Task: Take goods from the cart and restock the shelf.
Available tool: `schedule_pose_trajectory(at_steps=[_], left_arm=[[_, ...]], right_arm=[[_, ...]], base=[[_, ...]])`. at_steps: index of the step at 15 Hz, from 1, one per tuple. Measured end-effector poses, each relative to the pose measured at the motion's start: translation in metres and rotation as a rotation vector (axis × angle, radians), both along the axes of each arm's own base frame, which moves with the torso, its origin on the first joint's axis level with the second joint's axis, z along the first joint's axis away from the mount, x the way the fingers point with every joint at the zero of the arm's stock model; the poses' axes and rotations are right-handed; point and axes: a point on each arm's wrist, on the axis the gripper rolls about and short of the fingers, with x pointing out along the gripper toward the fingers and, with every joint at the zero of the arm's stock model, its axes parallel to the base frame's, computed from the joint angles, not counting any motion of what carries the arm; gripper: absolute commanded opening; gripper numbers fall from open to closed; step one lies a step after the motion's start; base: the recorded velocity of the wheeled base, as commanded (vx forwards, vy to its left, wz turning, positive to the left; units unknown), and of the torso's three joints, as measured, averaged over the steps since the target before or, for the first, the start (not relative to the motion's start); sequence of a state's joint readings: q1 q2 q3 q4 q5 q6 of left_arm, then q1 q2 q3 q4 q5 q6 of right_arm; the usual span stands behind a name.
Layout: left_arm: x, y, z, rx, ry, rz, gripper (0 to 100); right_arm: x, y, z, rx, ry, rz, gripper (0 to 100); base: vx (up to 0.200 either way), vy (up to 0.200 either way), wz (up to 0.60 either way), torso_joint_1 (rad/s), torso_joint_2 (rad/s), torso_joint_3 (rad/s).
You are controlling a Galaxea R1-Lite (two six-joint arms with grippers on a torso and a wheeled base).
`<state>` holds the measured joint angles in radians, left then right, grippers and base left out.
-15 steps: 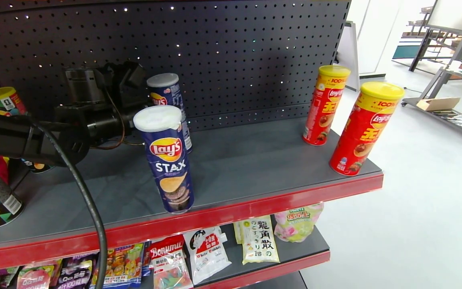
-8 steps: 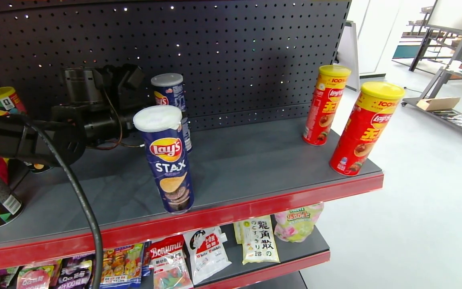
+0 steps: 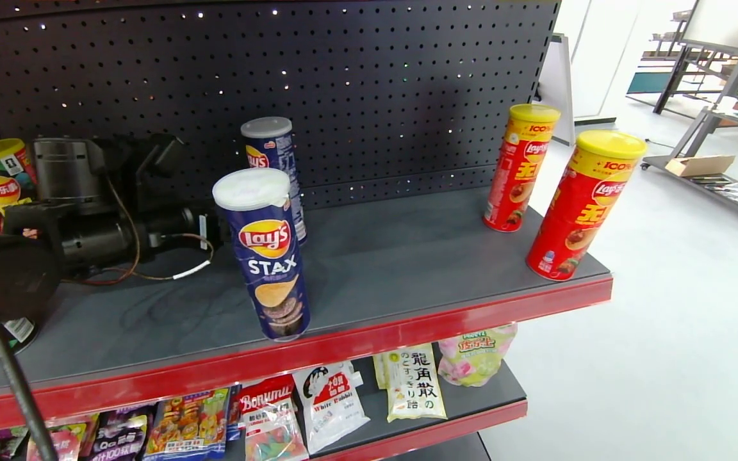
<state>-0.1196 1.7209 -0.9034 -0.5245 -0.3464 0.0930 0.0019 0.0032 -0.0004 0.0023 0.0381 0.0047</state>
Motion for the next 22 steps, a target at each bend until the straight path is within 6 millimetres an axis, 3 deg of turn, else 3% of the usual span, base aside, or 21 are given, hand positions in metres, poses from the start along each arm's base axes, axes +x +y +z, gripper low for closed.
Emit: schedule_pose_trajectory(at_steps=[3, 6, 11, 14, 16, 19, 22], left_arm=[[-0.037, 0.012, 0.003, 0.002, 0.002, 0.027, 100], [-0.09, 0.02, 0.007, 0.001, 0.012, 0.039, 100], [-0.212, 0.031, 0.021, -0.078, -0.083, 0.071, 100], [-0.282, 0.036, 0.007, -0.108, -0.128, 0.09, 100], [-0.323, 0.039, -0.013, -0.116, -0.144, 0.099, 100], [-0.354, 0.043, -0.044, -0.098, -0.152, 0.239, 100], [-0.351, 0.044, -0.071, -0.073, -0.15, 0.26, 100]], right_arm=[[0.0, 0.0, 0.0, 0.0, 0.0, -0.001, 100], [0.0, 0.0, 0.0, 0.0, 0.0, 0.0, 100], [0.0, 0.0, 0.0, 0.0, 0.0, -0.001, 100], [0.0, 0.0, 0.0, 0.0, 0.0, -0.001, 100], [0.0, 0.0, 0.0, 0.0, 0.0, 0.0, 100], [0.0, 0.0, 0.0, -0.006, 0.0, 0.003, 100], [0.0, 0.0, 0.0, -0.007, 0.0, 0.004, 100]], base=[[0.0, 0.0, 0.0, 0.0, 0.0, 0.0], [0.0, 0.0, 0.0, 0.0, 0.0, 0.0], [0.0, 0.0, 0.0, 0.0, 0.0, 0.0], [0.0, 0.0, 0.0, 0.0, 0.0, 0.0], [0.0, 0.0, 0.0, 0.0, 0.0, 0.0], [0.0, 0.0, 0.0, 0.0, 0.0, 0.0], [0.0, 0.0, 0.2, 0.001, 0.0, -0.001]])
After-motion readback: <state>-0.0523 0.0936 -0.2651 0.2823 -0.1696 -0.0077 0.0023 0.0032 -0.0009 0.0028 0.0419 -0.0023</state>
